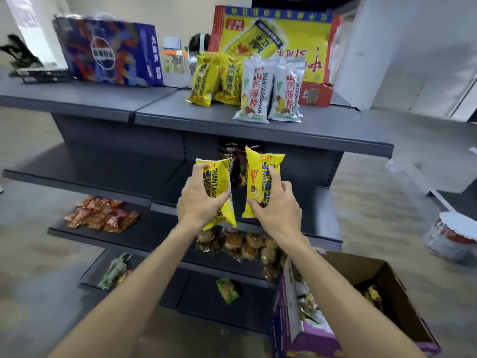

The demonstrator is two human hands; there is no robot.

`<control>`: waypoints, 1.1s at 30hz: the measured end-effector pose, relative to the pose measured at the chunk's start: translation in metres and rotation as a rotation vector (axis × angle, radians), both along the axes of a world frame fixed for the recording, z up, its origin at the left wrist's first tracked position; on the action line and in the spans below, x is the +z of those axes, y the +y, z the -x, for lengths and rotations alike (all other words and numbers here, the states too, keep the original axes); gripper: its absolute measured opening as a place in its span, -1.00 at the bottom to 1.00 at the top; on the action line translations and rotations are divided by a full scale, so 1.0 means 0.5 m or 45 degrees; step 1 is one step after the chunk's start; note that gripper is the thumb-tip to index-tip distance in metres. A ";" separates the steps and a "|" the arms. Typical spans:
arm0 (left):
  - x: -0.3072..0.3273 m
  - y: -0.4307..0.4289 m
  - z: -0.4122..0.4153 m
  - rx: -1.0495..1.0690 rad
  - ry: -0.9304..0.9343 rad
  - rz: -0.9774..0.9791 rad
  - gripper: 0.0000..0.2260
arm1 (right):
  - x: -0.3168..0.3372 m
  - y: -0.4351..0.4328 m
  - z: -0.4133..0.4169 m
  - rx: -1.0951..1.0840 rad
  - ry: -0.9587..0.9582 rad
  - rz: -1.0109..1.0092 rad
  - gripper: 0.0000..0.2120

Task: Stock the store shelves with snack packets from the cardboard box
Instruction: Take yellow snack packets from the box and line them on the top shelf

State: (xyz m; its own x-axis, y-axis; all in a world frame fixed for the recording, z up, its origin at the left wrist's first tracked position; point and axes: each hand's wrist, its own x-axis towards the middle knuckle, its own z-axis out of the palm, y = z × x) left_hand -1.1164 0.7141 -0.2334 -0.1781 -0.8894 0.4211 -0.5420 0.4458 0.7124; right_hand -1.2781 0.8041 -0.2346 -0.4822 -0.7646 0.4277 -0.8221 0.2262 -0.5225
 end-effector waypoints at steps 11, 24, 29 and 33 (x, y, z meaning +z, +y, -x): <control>0.326 -0.253 -0.029 0.184 -0.038 0.364 -0.41 | 0.277 -0.285 -0.016 0.159 0.224 0.268 -0.21; 0.356 -0.436 0.024 0.136 -0.014 0.403 -0.43 | 0.324 -0.487 -0.015 0.068 0.195 0.171 -0.19; 0.361 -0.534 0.041 0.069 -0.017 0.365 -0.44 | 0.319 -0.572 -0.029 -0.048 0.187 0.108 -0.19; 0.347 -0.595 0.067 -0.013 -0.073 0.362 -0.44 | 0.308 -0.636 -0.024 -0.243 0.233 0.022 -0.19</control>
